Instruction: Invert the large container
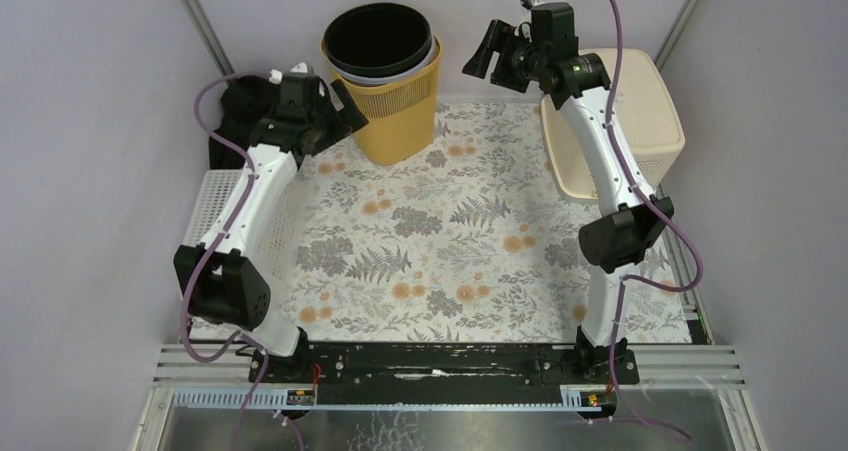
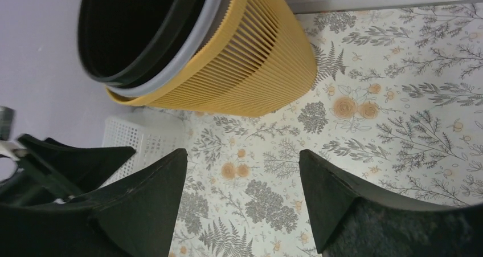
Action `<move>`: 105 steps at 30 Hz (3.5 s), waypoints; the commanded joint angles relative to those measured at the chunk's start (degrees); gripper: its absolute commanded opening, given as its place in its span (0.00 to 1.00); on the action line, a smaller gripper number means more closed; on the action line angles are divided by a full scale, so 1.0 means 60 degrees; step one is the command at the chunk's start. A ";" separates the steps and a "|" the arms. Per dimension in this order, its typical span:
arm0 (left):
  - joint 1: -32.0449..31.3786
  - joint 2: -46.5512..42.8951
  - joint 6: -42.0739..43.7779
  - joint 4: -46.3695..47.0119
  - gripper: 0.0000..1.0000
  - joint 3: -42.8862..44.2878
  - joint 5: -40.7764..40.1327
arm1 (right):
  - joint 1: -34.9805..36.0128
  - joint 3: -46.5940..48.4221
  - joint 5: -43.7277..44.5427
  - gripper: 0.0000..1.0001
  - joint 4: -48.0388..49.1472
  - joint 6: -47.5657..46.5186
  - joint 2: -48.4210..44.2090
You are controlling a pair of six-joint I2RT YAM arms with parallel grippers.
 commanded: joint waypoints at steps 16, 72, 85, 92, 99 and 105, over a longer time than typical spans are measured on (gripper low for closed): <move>0.1886 0.0274 -0.1812 0.3243 1.00 0.0608 -0.0271 | -0.0033 -0.1534 -0.0064 0.79 0.6163 0.1452 0.1424; 0.1553 0.2134 -0.3835 0.5774 1.00 -0.2012 0.0727 | -0.0155 -0.6153 -0.4258 0.81 1.3801 0.6489 0.3548; 0.1740 0.2524 -0.3940 0.5549 1.00 -0.1520 0.0368 | -0.0619 -0.3614 -0.2634 0.81 1.1820 0.6373 0.4469; 0.1764 0.2625 -0.4604 0.6451 1.00 -0.1870 0.0303 | -0.0784 -0.1525 -0.2547 0.81 1.2427 0.7538 0.6113; 0.1743 0.2339 -0.5401 0.9203 1.00 -0.3340 0.0207 | -0.0759 -0.0952 -0.2299 0.83 1.3306 0.8566 0.6837; 0.1549 0.2506 -0.6041 1.1261 1.00 -0.4216 0.0127 | -0.0538 -0.0100 -0.2454 0.83 1.3115 0.8686 0.7420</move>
